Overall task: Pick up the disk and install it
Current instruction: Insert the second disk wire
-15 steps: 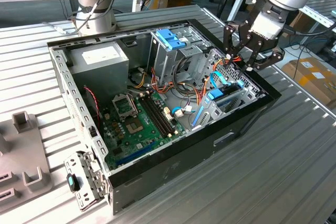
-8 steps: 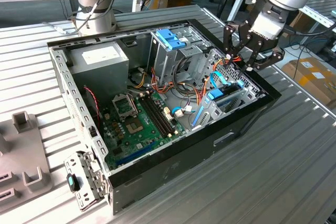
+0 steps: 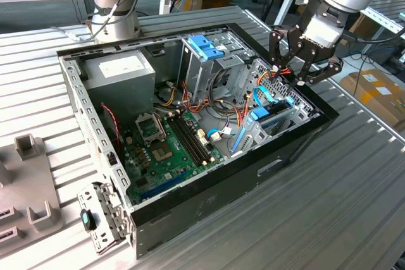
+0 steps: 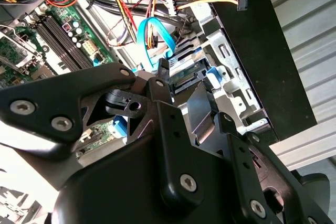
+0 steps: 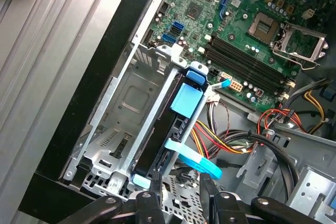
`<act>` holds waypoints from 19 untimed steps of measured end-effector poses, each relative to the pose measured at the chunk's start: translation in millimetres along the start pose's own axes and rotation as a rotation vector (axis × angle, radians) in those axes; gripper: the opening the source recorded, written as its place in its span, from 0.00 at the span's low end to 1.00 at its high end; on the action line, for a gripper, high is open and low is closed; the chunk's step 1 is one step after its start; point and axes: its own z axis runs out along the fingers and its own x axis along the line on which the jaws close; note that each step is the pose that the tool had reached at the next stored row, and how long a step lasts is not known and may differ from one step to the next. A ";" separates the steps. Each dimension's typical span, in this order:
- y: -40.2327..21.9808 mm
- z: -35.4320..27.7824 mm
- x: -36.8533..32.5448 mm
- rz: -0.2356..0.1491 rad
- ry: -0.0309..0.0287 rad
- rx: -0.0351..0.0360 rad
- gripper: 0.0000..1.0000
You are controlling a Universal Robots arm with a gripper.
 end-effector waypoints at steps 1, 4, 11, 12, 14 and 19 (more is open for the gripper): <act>0.0 0.0 0.0 0.000 0.0000 0.0000 0.42; 0.0 0.0 0.0 -0.005 -0.0001 -0.0002 0.42; 0.0 0.0 0.0 -0.019 -0.0005 -0.0010 0.42; 0.0 0.0 0.0 -0.019 -0.0005 -0.0010 0.42; 0.0 0.0 0.0 -0.019 -0.0005 -0.0010 0.42; 0.0 0.0 0.0 -0.026 -0.0008 -0.0013 0.42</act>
